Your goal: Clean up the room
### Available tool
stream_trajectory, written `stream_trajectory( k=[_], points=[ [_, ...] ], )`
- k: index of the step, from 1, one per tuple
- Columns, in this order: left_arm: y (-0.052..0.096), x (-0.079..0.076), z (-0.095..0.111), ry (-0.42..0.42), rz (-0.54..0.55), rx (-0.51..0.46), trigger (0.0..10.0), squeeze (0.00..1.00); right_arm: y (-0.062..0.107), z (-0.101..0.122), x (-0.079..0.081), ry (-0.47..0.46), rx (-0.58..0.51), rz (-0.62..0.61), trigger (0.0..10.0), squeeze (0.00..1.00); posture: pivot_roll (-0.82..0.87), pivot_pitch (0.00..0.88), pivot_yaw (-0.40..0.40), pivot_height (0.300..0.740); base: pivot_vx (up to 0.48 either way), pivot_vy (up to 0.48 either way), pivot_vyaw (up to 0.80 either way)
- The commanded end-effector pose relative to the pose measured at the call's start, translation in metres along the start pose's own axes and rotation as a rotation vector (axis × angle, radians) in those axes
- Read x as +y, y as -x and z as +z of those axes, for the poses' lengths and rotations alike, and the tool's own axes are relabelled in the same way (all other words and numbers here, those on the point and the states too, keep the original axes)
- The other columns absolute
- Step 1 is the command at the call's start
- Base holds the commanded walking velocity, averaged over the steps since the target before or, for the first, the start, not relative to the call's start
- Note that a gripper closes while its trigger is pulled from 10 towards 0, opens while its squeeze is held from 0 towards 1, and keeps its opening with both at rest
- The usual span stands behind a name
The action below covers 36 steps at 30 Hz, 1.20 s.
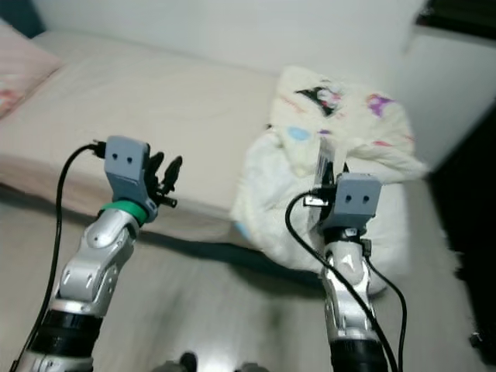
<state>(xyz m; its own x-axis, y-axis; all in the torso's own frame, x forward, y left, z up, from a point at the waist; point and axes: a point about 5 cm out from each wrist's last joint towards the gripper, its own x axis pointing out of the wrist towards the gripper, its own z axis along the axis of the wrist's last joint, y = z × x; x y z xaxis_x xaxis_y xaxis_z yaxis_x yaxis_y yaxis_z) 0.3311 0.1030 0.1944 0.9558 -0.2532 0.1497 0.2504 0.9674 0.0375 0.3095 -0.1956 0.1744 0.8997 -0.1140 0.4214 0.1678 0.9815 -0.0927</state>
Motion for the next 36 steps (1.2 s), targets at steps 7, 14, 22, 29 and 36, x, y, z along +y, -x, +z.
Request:
stream_trajectory(
  k=[7,14,22,29,36],
  points=[
    [0.0008,-0.0026,-0.0063,-0.008,-0.007,0.035,10.0,0.0,0.0008,0.0027,0.0011,-0.013,-0.012,0.019,10.0,0.0,0.0,0.099,-0.01,0.74,0.0,0.0,0.75],
    [0.0008,-0.0014,-0.0071,-0.014,-0.003,0.043,10.0,0.0,0.0,0.0032,0.0028,-0.017,-0.013,0.029,10.0,0.0,0.0,0.103,-0.009,0.74,0.0,0.0,0.74],
    [0.0014,-0.0017,-0.0087,-0.019,-0.006,0.045,10.0,0.0,0.0002,0.003,0.0031,-0.023,-0.01,0.03,10.0,0.0,0.0,0.103,-0.009,0.74,0.0,0.0,0.74],
    [0.0004,-0.0014,-0.0108,-0.049,0.003,0.049,10.0,0.0,-0.0004,0.0025,0.0031,-0.067,-0.003,0.012,10.0,0.0,0.0,0.102,-0.005,0.74,0.337,0.0,0.41],
    [0.0004,-0.0015,-0.0119,-0.047,0.005,0.052,10.0,0.0,-0.0003,0.003,0.0038,-0.03,0.001,0.028,10.0,0.0,0.0,0.102,-0.005,0.74,0.469,0.0,0.19]
  ],
)
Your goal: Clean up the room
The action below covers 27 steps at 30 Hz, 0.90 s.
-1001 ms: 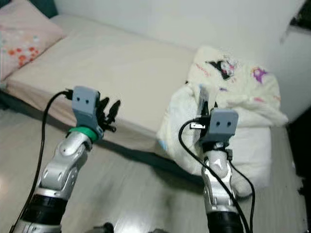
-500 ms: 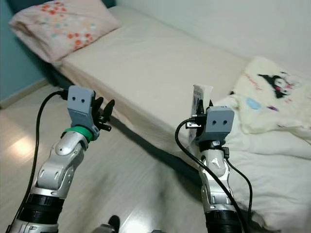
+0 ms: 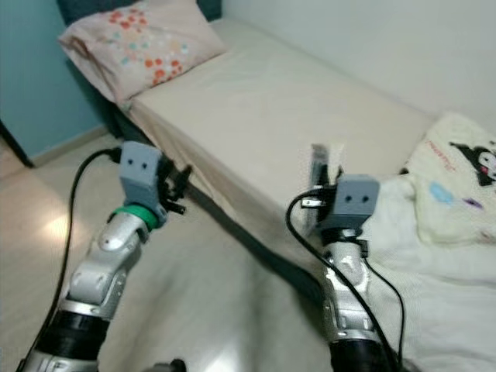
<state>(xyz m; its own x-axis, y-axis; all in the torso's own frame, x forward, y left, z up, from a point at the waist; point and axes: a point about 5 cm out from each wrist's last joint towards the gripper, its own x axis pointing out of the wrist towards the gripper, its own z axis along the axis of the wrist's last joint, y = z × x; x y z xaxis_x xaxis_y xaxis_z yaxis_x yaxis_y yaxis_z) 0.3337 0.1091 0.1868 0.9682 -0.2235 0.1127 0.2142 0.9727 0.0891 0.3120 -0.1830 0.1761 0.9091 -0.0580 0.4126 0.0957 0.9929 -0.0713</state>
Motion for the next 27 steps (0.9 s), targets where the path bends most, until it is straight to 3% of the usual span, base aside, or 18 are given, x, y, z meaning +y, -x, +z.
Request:
stream_trajectory(
  k=[1,9,11,12,15,16,19,22,27],
  points=[
    [0.0,-0.008,-0.003,0.008,-0.025,0.012,10.0,0.0,0.002,0.001,-0.009,0.029,0.0,-0.032,10.0,0.0,0.0,0.102,-0.005,0.74,0.469,0.0,0.68],
    [0.002,-0.006,-0.011,-0.008,-0.016,0.031,10.0,0.0,0.002,0.003,-0.008,-0.002,-0.022,-0.018,10.0,0.0,0.0,0.102,-0.005,0.74,0.468,0.0,0.43],
    [0.006,0.001,-0.029,-0.058,0.026,0.084,10.0,0.0,0.002,0.004,-0.001,-0.037,-0.023,0.046,10.0,0.0,0.0,0.102,-0.005,0.74,0.469,0.0,0.0],
    [0.011,0.01,-0.047,-0.097,0.073,0.143,10.0,0.0,0.004,0.004,0.009,-0.063,-0.016,0.12,10.0,0.0,0.0,0.106,0.001,0.74,0.465,0.0,0.0],
    [0.013,0.013,-0.053,-0.108,0.09,0.163,10.0,0.0,0.005,0.004,0.013,-0.067,-0.012,0.148,10.0,0.0,0.0,0.106,0.001,0.74,0.465,0.0,0.0],
    [0.023,0.025,-0.073,-0.125,0.146,0.224,10.0,0.0,0.008,-0.002,0.024,-0.086,0.029,0.221,10.0,0.0,0.0,0.107,0.002,0.74,0.469,0.0,0.0],
    [0.023,0.025,-0.073,-0.125,0.146,0.224,10.0,0.0,0.008,-0.002,0.024,-0.086,0.029,0.221,10.0,0.0,0.0,0.107,0.002,0.74,0.469,0.0,0.0],
    [0.039,0.039,-0.097,-0.13,0.211,0.298,10.0,0.0,0.012,-0.014,0.026,-0.073,0.07,0.219,10.0,0.0,0.0,0.107,0.0,0.74,0.467,0.0,0.0],
    [0.04,0.039,-0.098,-0.122,0.218,0.286,10.0,0.0,0.011,-0.022,0.014,-0.016,0.105,0.134,10.0,0.0,0.01,0.107,-0.002,0.74,0.469,0.0,0.0]
  ],
)
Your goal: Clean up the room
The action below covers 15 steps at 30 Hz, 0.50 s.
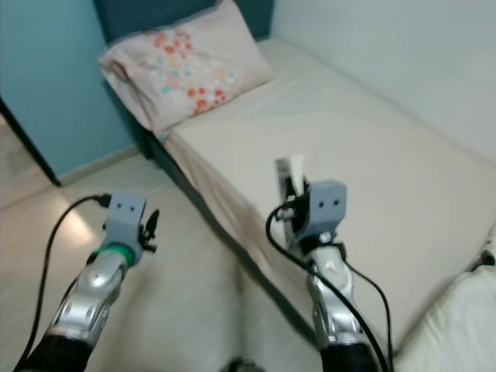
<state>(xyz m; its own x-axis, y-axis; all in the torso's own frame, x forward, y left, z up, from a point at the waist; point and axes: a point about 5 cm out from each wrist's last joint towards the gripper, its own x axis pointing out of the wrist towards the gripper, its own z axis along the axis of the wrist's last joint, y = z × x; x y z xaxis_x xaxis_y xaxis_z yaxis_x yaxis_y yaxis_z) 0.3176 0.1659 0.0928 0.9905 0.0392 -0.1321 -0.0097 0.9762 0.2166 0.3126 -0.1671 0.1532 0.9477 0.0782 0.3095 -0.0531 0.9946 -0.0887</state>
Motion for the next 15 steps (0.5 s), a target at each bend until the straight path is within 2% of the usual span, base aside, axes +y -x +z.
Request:
stream_trajectory(
  k=[1,4,6,8,15],
  points=[
    [0.001,-0.005,-0.003,0.003,-0.009,0.004,10.0,0.0,0.002,-0.003,-0.003,0.02,0.008,-0.012,10.0,0.0,0.01,0.107,-0.002,0.74,0.469,0.0,0.0],
    [-0.001,-0.007,0.001,0.009,-0.012,-0.018,10.0,0.0,0.002,-0.005,-0.006,0.018,0.014,-0.012,10.0,0.0,0.01,0.104,0.0,0.74,0.469,0.0,0.0],
    [-0.007,-0.012,0.017,0.023,-0.022,-0.074,10.0,0.0,0.003,-0.004,0.0,-0.021,0.011,0.054,10.0,0.0,0.0,0.1,0.003,0.74,0.469,0.0,0.0],
    [-0.009,-0.012,0.022,0.031,-0.02,-0.093,10.0,0.0,0.002,-0.004,0.003,-0.034,0.007,0.067,10.0,0.0,0.0,0.097,0.002,0.74,0.469,0.0,0.0],
    [-0.011,-0.011,0.035,0.051,-0.016,-0.137,10.0,0.0,-0.002,-0.002,0.003,-0.032,-0.009,0.05,10.0,0.0,0.01,0.094,0.001,0.74,0.467,0.0,0.0]
  ],
)
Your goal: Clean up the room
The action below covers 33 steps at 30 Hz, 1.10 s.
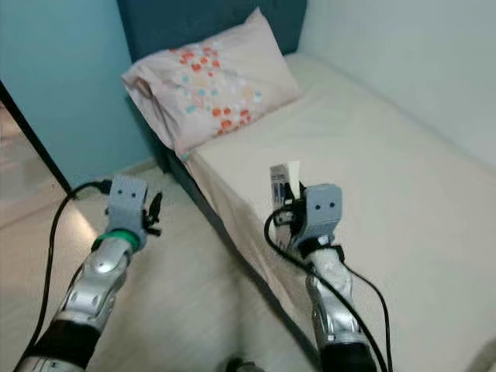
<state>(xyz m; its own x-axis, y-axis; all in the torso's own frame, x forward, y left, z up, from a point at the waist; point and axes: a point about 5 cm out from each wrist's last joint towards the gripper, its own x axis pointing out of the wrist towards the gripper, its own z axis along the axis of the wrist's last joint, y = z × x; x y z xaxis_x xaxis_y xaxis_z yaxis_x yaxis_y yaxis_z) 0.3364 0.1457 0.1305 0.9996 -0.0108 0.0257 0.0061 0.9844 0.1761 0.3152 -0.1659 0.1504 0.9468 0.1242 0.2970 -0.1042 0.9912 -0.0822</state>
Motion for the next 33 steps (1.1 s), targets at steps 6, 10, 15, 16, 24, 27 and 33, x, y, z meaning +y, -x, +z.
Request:
stream_trajectory(
  k=[6,10,15,16,24,27,33],
  points=[
    [0.0015,-0.0017,-0.0026,0.015,-0.008,0.007,10.0,0.0,-0.0031,0.0037,-0.0033,-0.007,-0.027,-0.024,10.0,0.0,0.01,0.09,0.001,0.74,0.469,0.0,0.0],
    [0.0002,-0.004,-0.0006,0.019,-0.014,0.0,10.0,0.0,-0.0017,0.0037,-0.0058,-0.006,-0.028,-0.028,10.0,0.0,0.01,0.09,0.001,0.74,0.469,0.0,0.0],
    [0.0001,-0.0043,0.0004,0.021,-0.018,-0.002,10.0,0.0,-0.0011,0.0032,-0.0063,-0.012,-0.029,-0.043,10.0,0.0,0.01,0.092,0.007,0.74,0.469,0.0,0.0],
    [-0.0001,-0.0042,0.0006,0.021,-0.018,-0.002,10.0,0.0,-0.0013,0.0033,-0.0062,-0.013,-0.03,-0.045,10.0,0.0,0.01,0.092,0.007,0.74,0.469,0.0,0.0],
    [-0.0007,-0.0045,0.0011,0.022,-0.019,-0.002,10.0,0.0,-0.0012,0.0022,-0.0075,-0.014,-0.025,-0.053,10.0,0.0,0.01,0.096,0.007,0.74,0.468,0.0,0.0],
    [-0.0009,-0.0048,0.0015,0.022,-0.02,-0.002,10.0,0.0,-0.0011,0.0024,-0.0076,-0.015,-0.025,-0.052,10.0,0.0,0.01,0.096,0.007,0.74,0.467,0.0,0.0],
    [-0.0009,-0.0051,0.0012,0.022,-0.021,-0.001,10.0,0.0,-0.001,0.0022,-0.0065,-0.038,-0.028,-0.044,10.0,0.0,0.01,0.096,0.007,0.74,0.469,0.0,0.0]
  ],
)
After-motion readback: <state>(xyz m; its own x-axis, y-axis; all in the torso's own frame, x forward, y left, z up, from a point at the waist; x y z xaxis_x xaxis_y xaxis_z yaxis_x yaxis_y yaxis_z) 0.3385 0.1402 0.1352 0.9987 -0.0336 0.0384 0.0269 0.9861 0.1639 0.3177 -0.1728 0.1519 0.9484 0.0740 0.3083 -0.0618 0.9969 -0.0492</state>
